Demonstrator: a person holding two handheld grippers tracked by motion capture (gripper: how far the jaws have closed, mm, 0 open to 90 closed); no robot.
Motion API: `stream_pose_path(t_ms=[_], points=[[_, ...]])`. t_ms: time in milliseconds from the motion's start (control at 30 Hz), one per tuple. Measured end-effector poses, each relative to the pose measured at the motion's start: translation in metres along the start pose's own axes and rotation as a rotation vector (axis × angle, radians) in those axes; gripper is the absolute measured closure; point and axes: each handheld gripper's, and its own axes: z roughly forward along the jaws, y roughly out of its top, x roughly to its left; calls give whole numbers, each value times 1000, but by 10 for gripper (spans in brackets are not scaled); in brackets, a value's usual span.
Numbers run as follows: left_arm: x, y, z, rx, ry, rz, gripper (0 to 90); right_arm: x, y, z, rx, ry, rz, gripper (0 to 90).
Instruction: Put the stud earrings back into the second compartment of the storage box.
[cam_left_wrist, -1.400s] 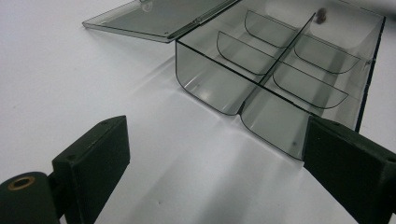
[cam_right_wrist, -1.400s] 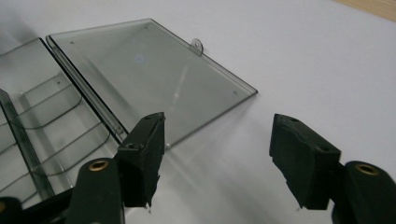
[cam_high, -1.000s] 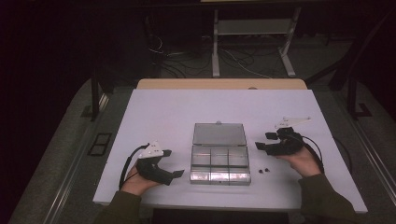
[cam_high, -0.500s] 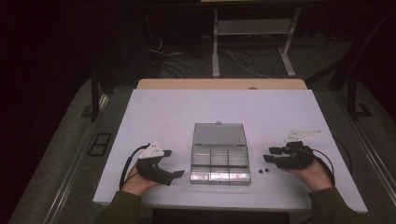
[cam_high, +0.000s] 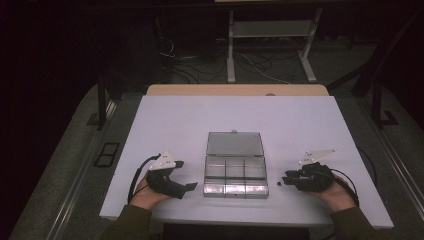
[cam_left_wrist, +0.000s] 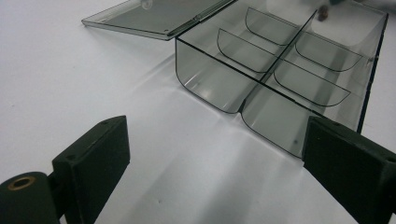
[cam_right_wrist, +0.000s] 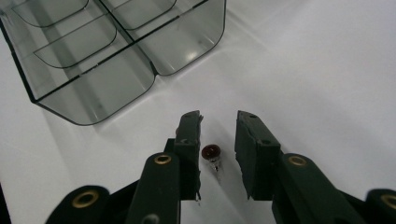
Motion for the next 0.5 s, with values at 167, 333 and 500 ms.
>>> stream_pose_path(t_ms=[167,333,500], points=[[0,0,1,-1,-2,0,69,0,-1,6,30,16,-14,724],[-1,0,1,1,-1,1,69,0,-3,9,52,17,-27,753],[0,0,1,3,-1,3,69,0,-3,10,52,15,-33,763]])
